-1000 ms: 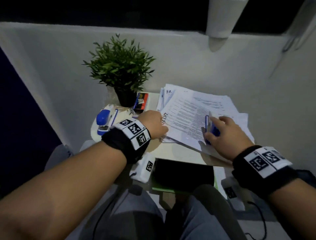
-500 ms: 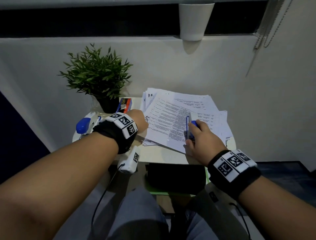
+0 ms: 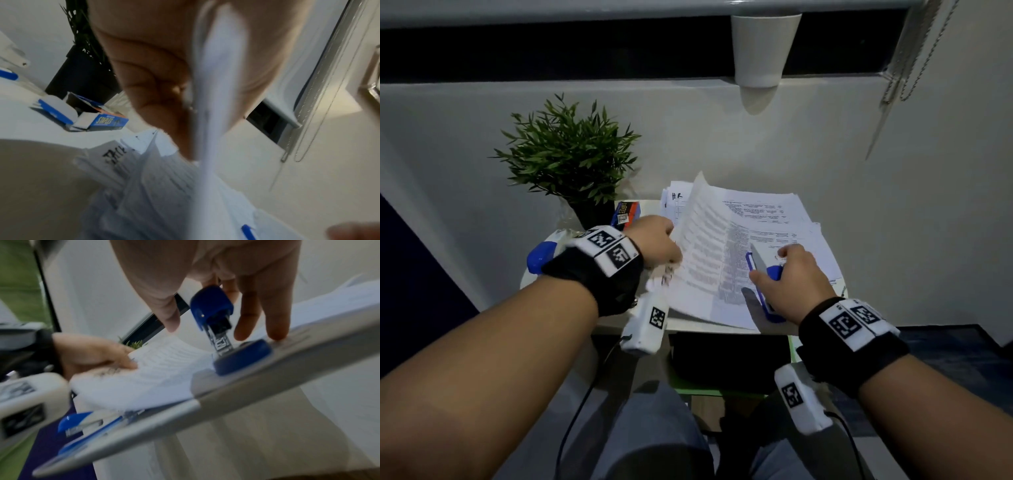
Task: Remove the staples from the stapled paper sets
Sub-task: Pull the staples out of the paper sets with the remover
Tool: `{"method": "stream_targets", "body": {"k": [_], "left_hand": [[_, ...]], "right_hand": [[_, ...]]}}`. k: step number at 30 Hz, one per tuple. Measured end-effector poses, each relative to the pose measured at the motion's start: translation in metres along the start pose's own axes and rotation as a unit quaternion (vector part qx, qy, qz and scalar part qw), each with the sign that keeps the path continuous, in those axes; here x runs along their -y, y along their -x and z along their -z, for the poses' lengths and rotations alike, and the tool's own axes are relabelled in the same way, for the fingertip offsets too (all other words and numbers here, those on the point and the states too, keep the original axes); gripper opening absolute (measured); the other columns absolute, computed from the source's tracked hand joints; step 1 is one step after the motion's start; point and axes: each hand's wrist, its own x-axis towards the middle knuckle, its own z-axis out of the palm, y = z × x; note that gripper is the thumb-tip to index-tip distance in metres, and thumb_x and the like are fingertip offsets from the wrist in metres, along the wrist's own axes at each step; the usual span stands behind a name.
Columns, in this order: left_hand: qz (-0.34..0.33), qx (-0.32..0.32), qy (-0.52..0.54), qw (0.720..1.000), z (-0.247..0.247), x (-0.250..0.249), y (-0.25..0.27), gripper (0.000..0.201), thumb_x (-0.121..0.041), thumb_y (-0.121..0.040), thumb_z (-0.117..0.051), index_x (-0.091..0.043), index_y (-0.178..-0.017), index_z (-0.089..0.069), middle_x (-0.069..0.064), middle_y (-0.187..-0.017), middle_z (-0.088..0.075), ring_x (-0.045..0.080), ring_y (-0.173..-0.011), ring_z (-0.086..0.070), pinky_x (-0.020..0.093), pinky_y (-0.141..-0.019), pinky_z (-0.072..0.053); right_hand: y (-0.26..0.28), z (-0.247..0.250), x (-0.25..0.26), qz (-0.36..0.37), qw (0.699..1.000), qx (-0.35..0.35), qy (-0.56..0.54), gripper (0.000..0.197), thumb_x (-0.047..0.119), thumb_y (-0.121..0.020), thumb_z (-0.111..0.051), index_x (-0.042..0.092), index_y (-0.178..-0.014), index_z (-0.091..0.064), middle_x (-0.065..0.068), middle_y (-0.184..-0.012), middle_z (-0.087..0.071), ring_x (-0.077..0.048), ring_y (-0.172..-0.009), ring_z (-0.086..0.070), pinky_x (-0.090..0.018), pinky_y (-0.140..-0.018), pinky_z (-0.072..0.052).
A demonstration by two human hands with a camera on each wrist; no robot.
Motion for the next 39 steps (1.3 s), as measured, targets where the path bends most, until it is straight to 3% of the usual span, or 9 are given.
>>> {"method": "stream_targets", "body": {"k": [4, 11, 15, 19, 23, 29, 31, 34, 39], "left_hand": [[0.029, 0.085, 0.044, 0.995, 0.001, 0.014, 0.003, 0.035, -0.020, -0.073, -0.077, -0.011, -0.104, -0.063, 0.004, -0.101, -0.068, 0.022, -0.091, -0.066, 0.034, -0.080, -0.056], [0.030, -0.054, 0.133, 0.989, 0.005, 0.002, -0.014, 0.051, -0.030, -0.082, -0.069, -0.011, -0.127, -0.053, 0.005, -0.122, -0.060, 0.023, -0.108, -0.059, 0.032, -0.094, -0.048], [0.006, -0.062, 0.041, 0.997, 0.008, -0.002, -0.008, 0.010, -0.014, -0.083, -0.060, -0.007, -0.088, -0.065, 0.012, -0.099, -0.067, 0.026, -0.086, -0.059, 0.026, -0.066, -0.045], [-0.011, -0.078, 0.114, 0.990, -0.004, 0.012, 0.005, 0.023, -0.005, -0.084, -0.051, -0.005, -0.105, -0.061, 0.011, -0.103, -0.064, 0.028, -0.095, -0.059, 0.032, -0.078, -0.048], [-0.028, -0.047, 0.324, 0.944, -0.032, 0.025, 0.024, 0.039, 0.007, -0.082, -0.049, -0.016, -0.112, -0.058, -0.001, -0.111, -0.066, 0.020, -0.102, -0.061, 0.041, -0.093, -0.050], [-0.022, -0.069, 0.367, 0.927, -0.055, 0.019, 0.026, 0.024, -0.009, -0.093, -0.046, -0.022, -0.108, -0.058, -0.004, -0.110, -0.065, 0.018, -0.102, -0.060, 0.028, -0.086, -0.047], [-0.011, -0.060, 0.364, 0.929, -0.064, 0.022, 0.025, 0.021, -0.021, -0.098, -0.044, -0.017, -0.110, -0.060, 0.000, -0.112, -0.066, 0.021, -0.104, -0.059, 0.031, -0.091, -0.046], [-0.005, -0.015, 0.458, 0.889, -0.081, 0.025, 0.026, 0.022, -0.019, -0.099, -0.045, -0.015, -0.113, -0.062, 0.004, -0.113, -0.067, 0.025, -0.110, -0.060, 0.040, -0.101, -0.044], [-0.022, -0.022, 0.514, 0.857, -0.088, 0.031, 0.024, 0.022, -0.011, -0.097, -0.046, -0.018, -0.107, -0.064, 0.004, -0.115, -0.067, 0.023, -0.112, -0.059, 0.042, -0.104, -0.041]], "right_hand": [[-0.010, 0.002, -0.004, -0.011, 0.991, 0.072, 0.115, 0.036, 0.039, -0.090, -0.055, 0.006, -0.104, -0.049, -0.010, -0.099, -0.058, -0.025, -0.082, -0.050, -0.029, -0.068, -0.039], [-0.008, 0.002, -0.005, -0.003, 0.986, 0.092, 0.142, 0.031, 0.037, -0.090, -0.052, 0.016, -0.071, -0.040, -0.001, -0.073, -0.046, -0.018, -0.069, -0.046, -0.026, -0.050, -0.031], [-0.010, 0.008, -0.016, -0.010, 0.998, 0.063, 0.027, 0.024, 0.029, -0.084, -0.059, 0.009, -0.076, -0.050, -0.006, -0.074, -0.051, -0.019, -0.066, -0.046, -0.029, -0.052, -0.032], [-0.015, 0.015, -0.029, -0.071, 0.943, 0.062, -0.318, 0.026, 0.027, -0.073, -0.069, 0.010, -0.081, -0.050, -0.014, -0.084, -0.051, -0.027, -0.074, -0.052, -0.047, -0.072, -0.054], [-0.017, 0.027, -0.021, -0.059, 0.859, 0.079, -0.503, 0.015, 0.015, -0.093, -0.057, 0.007, -0.104, -0.053, -0.015, -0.088, -0.059, -0.023, -0.065, -0.062, -0.038, -0.057, -0.058], [-0.030, 0.033, 0.004, -0.058, 0.802, 0.061, -0.591, 0.037, 0.045, -0.099, -0.037, 0.016, -0.108, -0.059, 0.002, -0.069, -0.072, -0.013, -0.057, -0.068, -0.029, -0.050, -0.056], [-0.034, 0.032, 0.011, -0.061, 0.806, 0.057, -0.586, 0.034, 0.041, -0.100, -0.039, 0.014, -0.103, -0.059, 0.002, -0.066, -0.071, -0.013, -0.056, -0.067, -0.033, -0.055, -0.058], [-0.043, 0.026, 0.018, -0.069, 0.819, 0.061, -0.566, 0.030, 0.029, -0.098, -0.047, 0.005, -0.115, -0.058, -0.008, -0.084, -0.071, -0.024, -0.072, -0.069, -0.046, -0.070, -0.058], [-0.056, 0.022, 0.038, -0.104, 0.803, 0.028, -0.586, 0.022, 0.020, -0.087, -0.042, 0.008, -0.101, -0.054, -0.013, -0.086, -0.067, -0.030, -0.074, -0.064, -0.043, -0.071, -0.053]]}}
